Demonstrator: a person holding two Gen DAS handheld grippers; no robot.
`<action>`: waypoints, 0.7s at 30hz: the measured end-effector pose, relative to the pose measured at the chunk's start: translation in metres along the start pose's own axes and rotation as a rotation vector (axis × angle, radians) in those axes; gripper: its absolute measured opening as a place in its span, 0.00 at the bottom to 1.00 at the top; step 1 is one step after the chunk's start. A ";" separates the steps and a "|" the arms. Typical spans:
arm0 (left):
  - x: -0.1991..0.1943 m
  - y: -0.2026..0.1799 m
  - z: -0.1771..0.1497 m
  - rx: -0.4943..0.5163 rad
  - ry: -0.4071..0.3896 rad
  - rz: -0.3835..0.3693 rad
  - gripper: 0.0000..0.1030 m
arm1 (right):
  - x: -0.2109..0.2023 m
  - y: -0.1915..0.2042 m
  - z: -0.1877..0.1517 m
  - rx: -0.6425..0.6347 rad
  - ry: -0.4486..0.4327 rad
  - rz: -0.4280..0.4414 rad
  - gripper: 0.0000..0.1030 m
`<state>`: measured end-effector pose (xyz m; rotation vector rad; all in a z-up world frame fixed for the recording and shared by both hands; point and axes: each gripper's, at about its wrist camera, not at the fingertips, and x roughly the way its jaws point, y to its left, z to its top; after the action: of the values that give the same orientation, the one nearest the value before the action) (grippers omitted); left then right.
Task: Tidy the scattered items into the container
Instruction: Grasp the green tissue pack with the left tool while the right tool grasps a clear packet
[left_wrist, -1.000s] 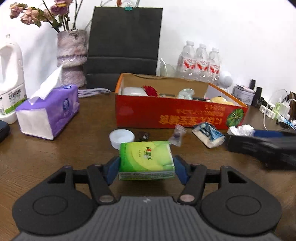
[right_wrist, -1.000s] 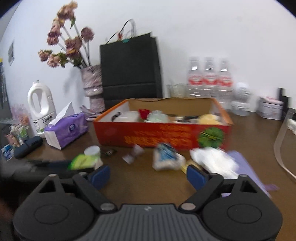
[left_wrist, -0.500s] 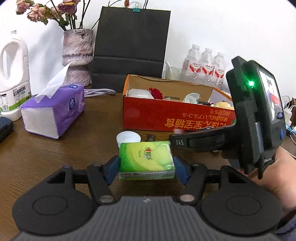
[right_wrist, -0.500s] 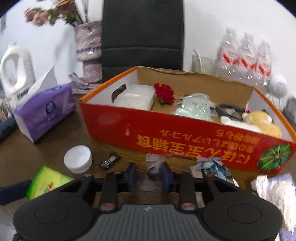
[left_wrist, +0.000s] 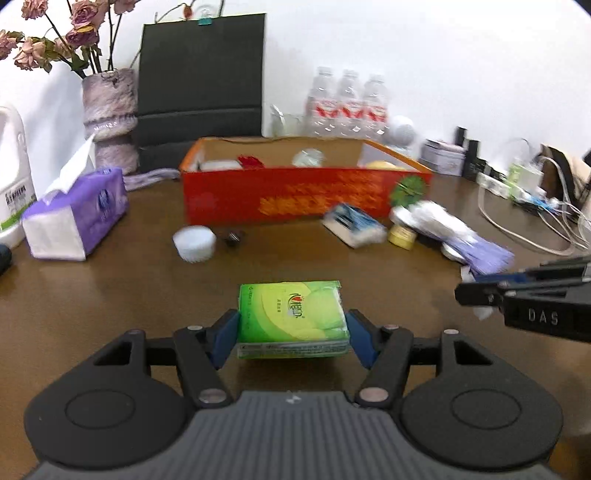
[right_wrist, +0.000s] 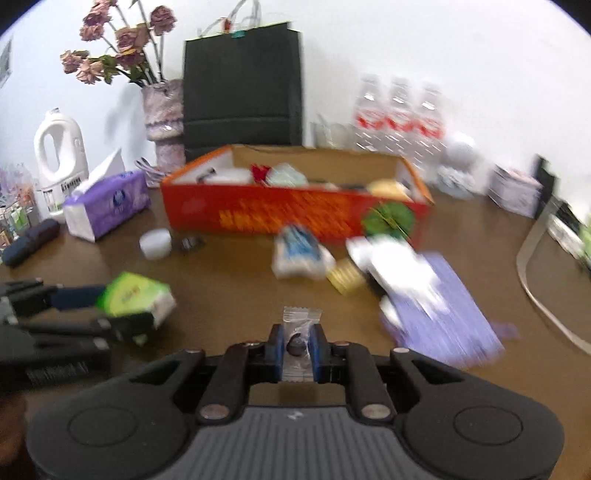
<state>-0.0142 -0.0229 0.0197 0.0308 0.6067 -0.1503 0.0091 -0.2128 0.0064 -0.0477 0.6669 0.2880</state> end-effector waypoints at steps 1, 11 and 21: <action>-0.004 -0.006 -0.006 0.009 0.017 0.008 0.63 | -0.006 -0.002 -0.009 0.010 0.007 0.007 0.13; -0.029 -0.029 -0.034 0.095 0.036 0.095 0.77 | -0.018 0.015 -0.034 -0.062 -0.004 0.127 0.16; -0.006 -0.014 -0.014 -0.010 0.095 0.062 0.64 | -0.019 0.022 -0.039 -0.081 -0.003 0.135 0.26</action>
<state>-0.0290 -0.0351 0.0121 0.0473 0.7005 -0.0855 -0.0350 -0.2022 -0.0112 -0.0798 0.6564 0.4445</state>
